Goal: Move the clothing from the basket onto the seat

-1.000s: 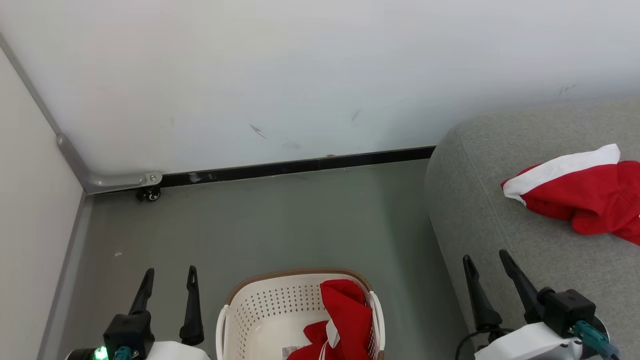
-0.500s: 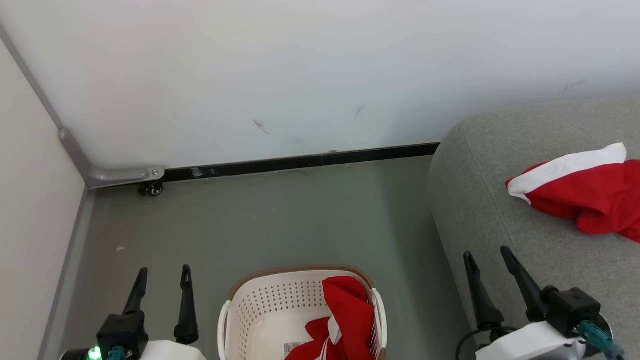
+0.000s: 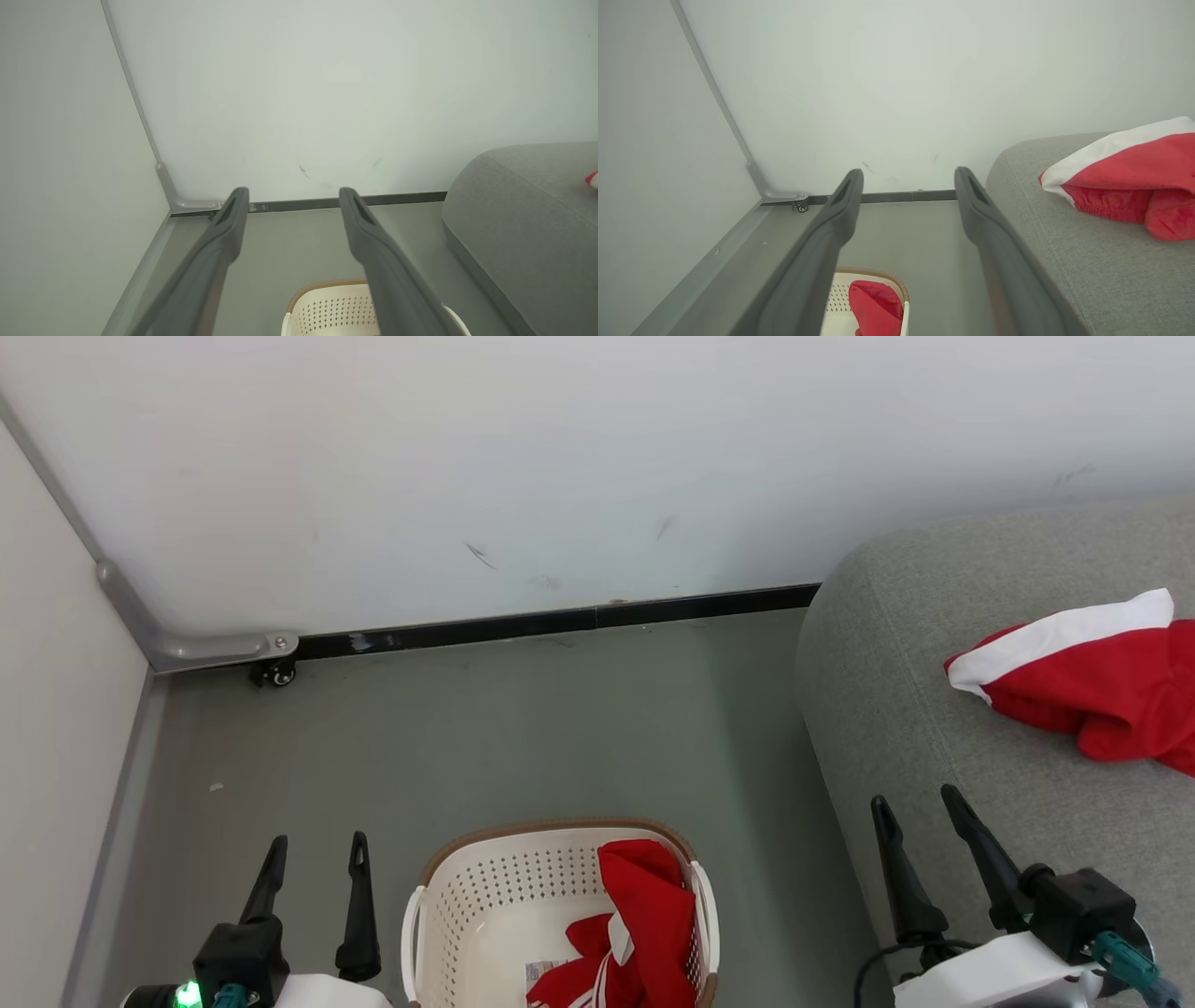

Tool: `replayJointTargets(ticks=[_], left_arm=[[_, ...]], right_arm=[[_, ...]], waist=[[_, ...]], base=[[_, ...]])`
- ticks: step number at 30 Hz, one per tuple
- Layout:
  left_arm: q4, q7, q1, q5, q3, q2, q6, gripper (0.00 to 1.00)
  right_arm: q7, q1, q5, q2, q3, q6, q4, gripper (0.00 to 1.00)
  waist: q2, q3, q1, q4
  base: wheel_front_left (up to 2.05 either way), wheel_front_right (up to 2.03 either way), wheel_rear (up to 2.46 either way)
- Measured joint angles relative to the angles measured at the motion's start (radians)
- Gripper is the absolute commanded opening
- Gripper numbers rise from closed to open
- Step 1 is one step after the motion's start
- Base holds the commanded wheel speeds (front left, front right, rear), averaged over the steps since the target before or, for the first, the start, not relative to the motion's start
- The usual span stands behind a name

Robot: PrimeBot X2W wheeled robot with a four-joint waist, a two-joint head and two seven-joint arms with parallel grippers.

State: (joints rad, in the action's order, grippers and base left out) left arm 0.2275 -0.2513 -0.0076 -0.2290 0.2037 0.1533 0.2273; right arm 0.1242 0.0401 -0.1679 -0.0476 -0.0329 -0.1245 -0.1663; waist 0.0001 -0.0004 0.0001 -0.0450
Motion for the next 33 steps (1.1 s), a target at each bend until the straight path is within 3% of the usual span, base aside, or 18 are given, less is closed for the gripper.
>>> replayJointTargets(ticks=[33], left_arm=[[0.078,0.004,-0.185,0.069,0.114,0.002,-0.088,1.0]], right_arm=[[-0.009,0.021,0.012,0.005,0.068,0.0,0.147,1.0]], waist=[[0.0,0.197,0.0,-0.088]], base=[[0.0,0.0,0.0]])
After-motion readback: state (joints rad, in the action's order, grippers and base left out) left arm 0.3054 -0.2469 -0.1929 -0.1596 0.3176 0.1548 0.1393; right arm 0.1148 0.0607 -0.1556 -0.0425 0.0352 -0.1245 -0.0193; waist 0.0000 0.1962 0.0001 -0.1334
